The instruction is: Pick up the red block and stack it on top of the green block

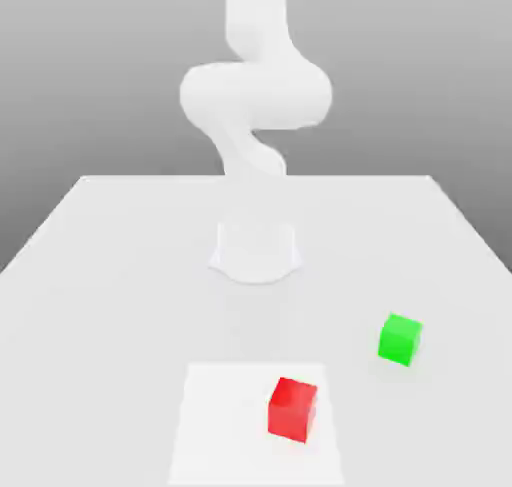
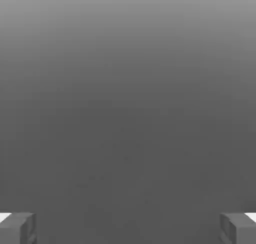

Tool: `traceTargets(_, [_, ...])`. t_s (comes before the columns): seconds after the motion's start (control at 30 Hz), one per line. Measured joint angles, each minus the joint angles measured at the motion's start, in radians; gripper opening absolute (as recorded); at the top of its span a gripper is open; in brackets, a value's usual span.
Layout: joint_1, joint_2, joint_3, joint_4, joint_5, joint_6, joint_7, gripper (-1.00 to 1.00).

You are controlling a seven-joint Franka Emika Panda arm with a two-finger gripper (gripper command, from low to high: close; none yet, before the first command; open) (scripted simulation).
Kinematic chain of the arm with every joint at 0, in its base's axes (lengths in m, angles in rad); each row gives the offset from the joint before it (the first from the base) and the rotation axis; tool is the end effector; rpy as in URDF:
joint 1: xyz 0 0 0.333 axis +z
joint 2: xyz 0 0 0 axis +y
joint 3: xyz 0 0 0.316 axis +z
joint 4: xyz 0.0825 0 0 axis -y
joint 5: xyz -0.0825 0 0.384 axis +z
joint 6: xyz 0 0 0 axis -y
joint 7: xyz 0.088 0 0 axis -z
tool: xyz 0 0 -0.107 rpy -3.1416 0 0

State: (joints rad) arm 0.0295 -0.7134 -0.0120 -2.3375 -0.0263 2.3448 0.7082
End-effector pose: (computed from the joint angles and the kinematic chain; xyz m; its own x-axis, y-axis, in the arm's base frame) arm 0.3802 0.0048 0.6655 0.5846 -0.6285 0.5131 -0.4719 -0.7778 -0.4152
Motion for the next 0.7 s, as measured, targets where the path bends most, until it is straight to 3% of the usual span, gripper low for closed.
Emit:
traceTargets(0.4, [0.132,0.417,-0.088,-0.181,-0.061,0.216,-0.492,0.0])
traceTargets(0.7, [0.19,0.727,-0.101,-0.315,0.018,0.379,-0.944,0.0])
